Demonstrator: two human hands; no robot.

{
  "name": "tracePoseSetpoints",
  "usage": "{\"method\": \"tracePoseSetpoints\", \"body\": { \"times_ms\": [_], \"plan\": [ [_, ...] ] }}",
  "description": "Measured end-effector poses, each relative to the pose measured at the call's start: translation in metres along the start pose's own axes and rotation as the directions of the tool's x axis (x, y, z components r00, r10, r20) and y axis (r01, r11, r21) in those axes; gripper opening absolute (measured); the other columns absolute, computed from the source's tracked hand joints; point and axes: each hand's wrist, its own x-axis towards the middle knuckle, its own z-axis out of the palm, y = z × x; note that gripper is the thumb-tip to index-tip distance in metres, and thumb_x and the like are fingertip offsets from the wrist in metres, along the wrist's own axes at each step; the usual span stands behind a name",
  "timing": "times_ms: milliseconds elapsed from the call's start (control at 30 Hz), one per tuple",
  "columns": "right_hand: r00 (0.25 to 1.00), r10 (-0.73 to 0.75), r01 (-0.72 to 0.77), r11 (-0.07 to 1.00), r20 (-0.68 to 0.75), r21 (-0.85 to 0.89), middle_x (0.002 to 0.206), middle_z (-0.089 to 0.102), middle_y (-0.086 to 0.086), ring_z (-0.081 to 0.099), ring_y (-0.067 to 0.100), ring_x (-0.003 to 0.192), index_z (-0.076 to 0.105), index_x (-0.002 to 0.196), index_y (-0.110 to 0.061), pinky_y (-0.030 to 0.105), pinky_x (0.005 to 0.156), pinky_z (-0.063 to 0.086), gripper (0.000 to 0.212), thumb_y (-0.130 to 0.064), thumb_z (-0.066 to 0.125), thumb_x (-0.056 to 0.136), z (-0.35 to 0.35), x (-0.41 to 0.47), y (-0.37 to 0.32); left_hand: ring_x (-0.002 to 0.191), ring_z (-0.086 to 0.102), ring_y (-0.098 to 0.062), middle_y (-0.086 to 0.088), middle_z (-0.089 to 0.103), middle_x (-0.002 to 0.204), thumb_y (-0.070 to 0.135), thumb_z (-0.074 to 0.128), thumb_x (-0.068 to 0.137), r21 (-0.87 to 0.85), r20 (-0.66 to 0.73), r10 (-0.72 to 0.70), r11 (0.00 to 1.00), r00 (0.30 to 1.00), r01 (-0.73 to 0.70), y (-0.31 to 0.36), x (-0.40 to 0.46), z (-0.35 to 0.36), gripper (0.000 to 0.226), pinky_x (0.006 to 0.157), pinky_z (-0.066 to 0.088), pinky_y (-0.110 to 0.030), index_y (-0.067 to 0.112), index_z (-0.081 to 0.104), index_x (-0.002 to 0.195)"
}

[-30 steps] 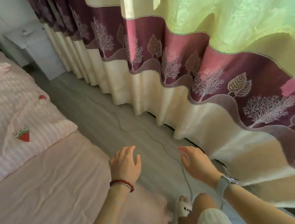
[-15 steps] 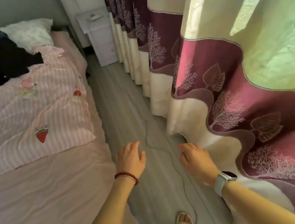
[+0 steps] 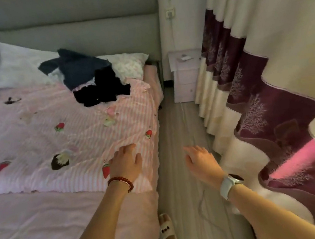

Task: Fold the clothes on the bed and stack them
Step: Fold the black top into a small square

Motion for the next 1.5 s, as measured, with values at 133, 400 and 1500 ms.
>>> {"method": "tracePoseSetpoints", "body": {
  "times_ms": [133, 400, 1500],
  "plan": [
    [0.997, -0.074, 0.074, 0.997, 0.018, -0.015, 0.134, 0.05, 0.002, 0.042, 0.025, 0.124, 0.043, 0.135, -0.023, 0.035, 0.098, 0.034, 0.039, -0.025, 0.035, 0.096, -0.006, 0.126, -0.046, 0.122, 0.044, -0.026, -0.006, 0.047, 0.135, 0.032, 0.044, 0.094, -0.027, -0.094, -0.05, 0.998, 0.994, 0.048, -0.035, 0.112, -0.035, 0.042, 0.095, 0.037, -0.04, 0.019, 0.044, 0.134],
    [0.966, -0.227, 0.23, 0.973, 0.124, -0.013, 0.138, 0.045, 0.0, 0.039, 0.019, 0.128, 0.04, 0.137, -0.02, 0.03, 0.102, 0.034, 0.04, -0.024, 0.035, 0.097, 0.004, 0.316, -0.111, 0.123, 0.044, -0.023, -0.003, 0.045, 0.137, 0.033, 0.043, 0.095, -0.087, -0.116, -0.234, 0.971, 0.965, 0.225, -0.111, 0.261, -0.061, 0.042, 0.094, 0.038, -0.038, 0.02, 0.043, 0.134],
    [0.516, -0.795, 0.853, 0.51, 0.319, -0.11, 0.076, 0.064, 0.006, 0.059, 0.027, 0.078, 0.063, 0.084, -0.01, 0.038, 0.083, 0.045, 0.013, -0.021, 0.057, 0.086, 0.194, 0.89, -0.236, 0.078, 0.055, -0.005, 0.008, 0.063, 0.084, 0.013, 0.052, 0.092, -0.782, -0.038, -0.918, 0.273, 0.394, 0.56, -0.298, 0.643, 0.055, 0.019, 0.07, 0.045, -0.017, 0.021, 0.064, 0.079]
  ]
}}
